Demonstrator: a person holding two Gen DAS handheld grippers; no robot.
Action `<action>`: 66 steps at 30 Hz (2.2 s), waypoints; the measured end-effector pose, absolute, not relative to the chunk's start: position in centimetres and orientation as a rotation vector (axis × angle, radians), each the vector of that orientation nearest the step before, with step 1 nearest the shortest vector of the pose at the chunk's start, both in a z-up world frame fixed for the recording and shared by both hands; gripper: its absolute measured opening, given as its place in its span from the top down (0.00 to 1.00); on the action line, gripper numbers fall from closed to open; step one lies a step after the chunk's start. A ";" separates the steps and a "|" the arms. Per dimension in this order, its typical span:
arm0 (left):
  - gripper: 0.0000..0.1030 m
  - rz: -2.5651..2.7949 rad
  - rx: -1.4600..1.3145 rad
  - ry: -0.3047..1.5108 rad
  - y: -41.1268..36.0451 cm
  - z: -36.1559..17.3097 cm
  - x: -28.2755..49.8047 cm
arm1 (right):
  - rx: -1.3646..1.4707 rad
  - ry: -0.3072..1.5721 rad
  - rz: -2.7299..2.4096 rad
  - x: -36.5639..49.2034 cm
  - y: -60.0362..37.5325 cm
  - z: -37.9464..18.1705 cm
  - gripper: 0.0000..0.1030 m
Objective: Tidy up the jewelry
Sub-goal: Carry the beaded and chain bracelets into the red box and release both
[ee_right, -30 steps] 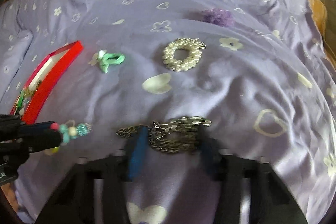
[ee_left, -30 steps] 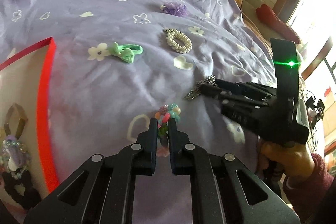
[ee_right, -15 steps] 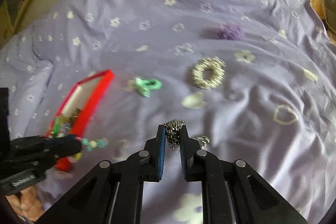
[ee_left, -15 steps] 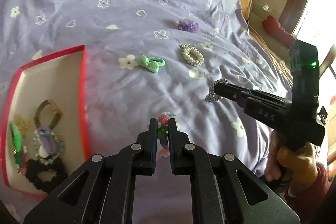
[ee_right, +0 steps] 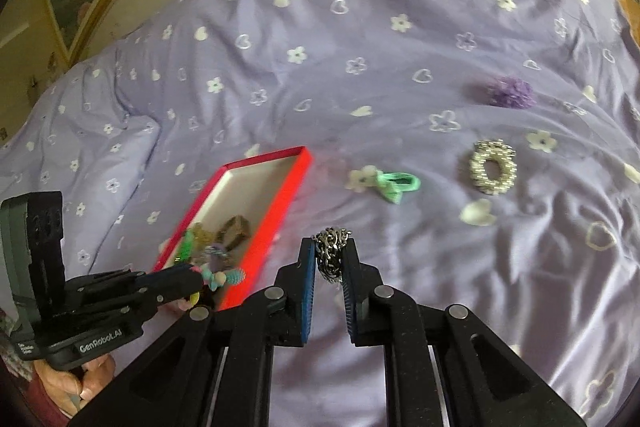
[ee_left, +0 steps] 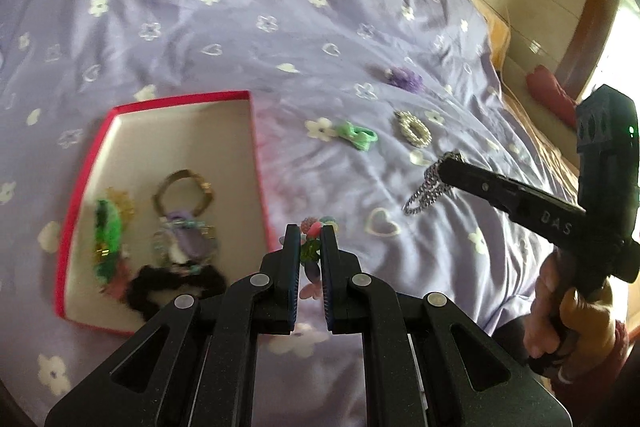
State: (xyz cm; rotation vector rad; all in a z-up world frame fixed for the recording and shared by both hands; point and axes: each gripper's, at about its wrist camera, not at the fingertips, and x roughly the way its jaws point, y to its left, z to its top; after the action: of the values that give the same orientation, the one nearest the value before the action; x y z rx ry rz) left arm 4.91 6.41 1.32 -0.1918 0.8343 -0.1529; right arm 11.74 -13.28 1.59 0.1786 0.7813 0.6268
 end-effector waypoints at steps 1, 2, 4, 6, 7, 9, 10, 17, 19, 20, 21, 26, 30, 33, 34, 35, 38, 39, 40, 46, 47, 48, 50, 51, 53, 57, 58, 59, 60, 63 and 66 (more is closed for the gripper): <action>0.92 -0.142 -0.197 0.829 6.9 1.5 4.6 | 0.177 0.781 0.638 11.5 -12.7 1.7 0.88; 0.92 -0.135 -0.201 0.825 7.4 1.6 4.5 | 0.175 0.780 0.646 11.4 -12.4 1.8 0.88; 0.92 -0.115 -0.211 0.819 8.4 1.7 4.0 | 0.171 0.777 0.664 11.1 -11.6 2.1 0.88; 0.92 -0.095 -0.220 0.814 9.4 1.8 3.6 | 0.166 0.773 0.677 10.7 -11.0 2.4 0.88; 0.92 -0.087 -0.224 0.813 9.9 1.8 3.4 | 0.162 0.770 0.685 10.6 -10.6 2.6 0.88; 0.92 -0.069 -0.234 0.809 10.8 1.9 3.1 | 0.154 0.764 0.699 10.3 -9.8 3.0 0.88; 0.92 -0.060 -0.238 0.807 11.3 1.9 2.9 | 0.153 0.762 0.704 10.3 -9.5 3.1 0.88; 0.92 -0.008 -0.260 0.794 14.1 2.1 1.9 | 0.148 0.760 0.753 9.9 -7.2 3.6 0.88; 0.92 0.007 -0.266 0.791 14.8 2.2 1.8 | 0.146 0.763 0.767 9.9 -6.4 3.6 0.88; 0.92 0.013 -0.269 0.789 15.2 2.2 1.6 | 0.145 0.765 0.772 9.8 -6.2 3.6 0.88; 0.92 0.021 -0.273 0.787 15.6 2.2 1.5 | 0.145 0.768 0.780 9.8 -5.8 3.5 0.88; 0.92 0.051 -0.288 0.788 17.3 2.1 1.3 | 0.144 0.774 0.817 9.7 -4.2 3.5 0.88; 0.92 0.070 -0.295 0.793 18.3 1.8 1.2 | 0.145 0.780 0.850 9.7 -2.7 3.4 0.88; 0.92 0.078 -0.301 0.798 18.8 1.5 1.2 | 0.149 0.783 0.877 9.7 -1.4 3.3 0.88; 0.92 0.081 -0.302 0.800 18.9 1.4 1.3 | 0.146 0.785 0.883 9.7 -1.0 3.2 0.88; 0.92 0.082 -0.304 0.802 19.0 1.3 1.3 | 0.144 0.787 0.889 9.7 -0.6 3.2 0.88; 0.92 0.089 -0.308 0.804 19.4 0.9 1.7 | 0.146 0.796 0.904 10.0 0.5 2.8 0.88; 0.92 0.091 -0.310 0.803 19.5 0.9 1.8 | 0.149 0.800 0.908 10.1 0.8 2.7 0.88; 0.92 0.091 -0.314 0.801 19.7 0.8 2.0 | 0.154 0.804 0.912 10.3 1.1 2.6 0.88; 0.92 0.101 -0.307 0.805 20.0 -0.3 3.2 | 0.160 0.826 0.915 11.4 2.5 1.5 0.88; 0.92 0.104 -0.310 0.809 20.1 -0.6 3.4 | 0.162 0.838 0.915 11.6 2.8 1.1 0.88; 0.92 0.105 -0.315 0.817 20.2 -1.1 3.8 | 0.162 0.849 0.913 11.7 3.0 0.6 0.88; 0.92 0.111 -0.315 0.830 20.3 -1.8 4.2 | 0.159 0.875 0.909 12.0 3.4 -0.5 0.88; 0.92 0.113 -0.314 0.840 20.4 -2.4 4.5 | 0.158 0.891 0.906 12.2 3.6 -1.1 0.88; 0.92 0.118 -0.316 0.855 20.4 -3.2 4.9 | 0.151 0.916 0.901 12.3 3.9 -2.1 0.88; 0.92 0.122 -0.319 0.885 20.4 -4.8 5.4 | 0.146 0.967 0.894 12.7 4.2 -4.1 0.88; 0.92 0.124 -0.316 0.892 20.4 -5.1 5.4 | 0.141 0.977 0.893 12.7 4.3 -4.5 0.88; 0.92 0.127 -0.312 0.898 20.4 -5.4 5.5 | 0.137 0.987 0.892 12.7 4.4 -4.7 0.88; 0.92 0.131 -0.306 0.902 20.4 -5.6 5.6 | 0.132 0.996 0.892 12.7 4.5 -5.0 0.88; 0.92 0.139 -0.284 0.904 20.3 -5.9 5.6 | 0.113 1.008 0.887 12.6 4.8 -5.5 0.88; 0.92 0.136 -0.279 0.920 20.2 -6.3 5.8 | 0.088 1.007 0.882 12.6 5.1 -5.5 0.88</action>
State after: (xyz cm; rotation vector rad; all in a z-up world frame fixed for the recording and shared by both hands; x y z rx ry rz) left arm 5.77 20.25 -6.27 -0.2790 0.9198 0.1357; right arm 12.59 5.07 -5.46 0.0881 1.0069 0.8824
